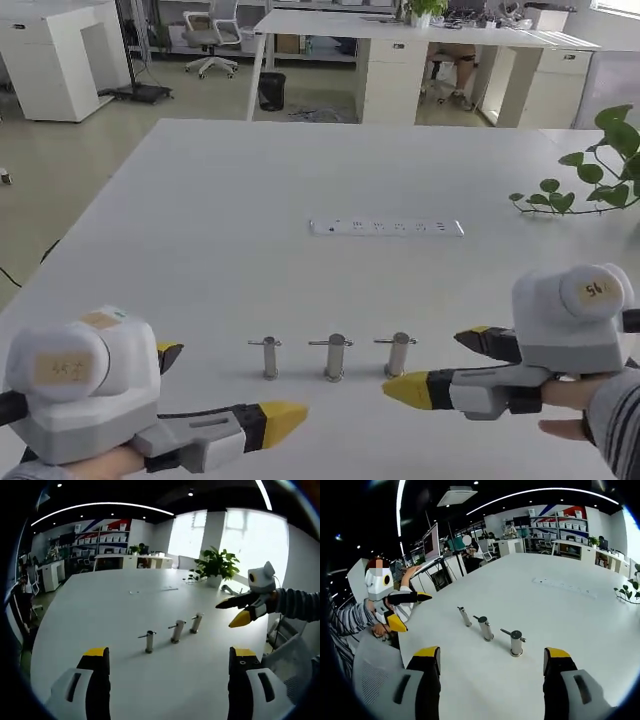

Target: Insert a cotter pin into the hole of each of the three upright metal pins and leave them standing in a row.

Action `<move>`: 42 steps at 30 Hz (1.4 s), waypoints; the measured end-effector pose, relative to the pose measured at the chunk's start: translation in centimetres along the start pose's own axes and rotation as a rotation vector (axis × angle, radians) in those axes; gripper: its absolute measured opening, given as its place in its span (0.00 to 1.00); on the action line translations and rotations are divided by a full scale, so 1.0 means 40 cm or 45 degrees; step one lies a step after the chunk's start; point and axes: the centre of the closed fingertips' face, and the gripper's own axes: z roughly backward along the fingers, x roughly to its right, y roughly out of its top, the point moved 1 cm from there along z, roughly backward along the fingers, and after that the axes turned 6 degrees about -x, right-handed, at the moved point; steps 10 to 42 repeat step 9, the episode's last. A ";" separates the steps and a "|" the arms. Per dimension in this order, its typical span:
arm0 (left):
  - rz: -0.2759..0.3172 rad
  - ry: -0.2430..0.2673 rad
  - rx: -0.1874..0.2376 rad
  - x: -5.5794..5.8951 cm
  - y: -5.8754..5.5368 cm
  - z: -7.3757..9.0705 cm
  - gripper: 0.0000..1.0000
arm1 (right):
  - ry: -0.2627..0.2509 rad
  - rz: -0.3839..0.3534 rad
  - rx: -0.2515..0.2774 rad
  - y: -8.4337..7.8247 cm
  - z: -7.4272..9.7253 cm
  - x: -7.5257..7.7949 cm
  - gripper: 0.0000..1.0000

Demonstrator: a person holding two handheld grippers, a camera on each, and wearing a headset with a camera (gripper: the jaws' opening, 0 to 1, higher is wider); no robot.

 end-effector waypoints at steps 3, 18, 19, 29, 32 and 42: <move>0.007 0.005 -0.001 0.000 -0.003 0.003 0.99 | 0.002 -0.010 0.012 0.002 0.003 -0.011 0.84; 0.025 0.016 0.015 -0.003 0.001 0.012 0.99 | -0.015 0.003 0.024 -0.002 0.007 -0.027 0.83; 0.025 0.016 0.015 -0.003 0.001 0.012 0.99 | -0.015 0.003 0.024 -0.002 0.007 -0.027 0.83; 0.025 0.016 0.015 -0.003 0.001 0.012 0.99 | -0.015 0.003 0.024 -0.002 0.007 -0.027 0.83; 0.025 0.016 0.015 -0.003 0.001 0.012 0.99 | -0.015 0.003 0.024 -0.002 0.007 -0.027 0.83; 0.025 0.016 0.015 -0.003 0.001 0.012 0.99 | -0.015 0.003 0.024 -0.002 0.007 -0.027 0.83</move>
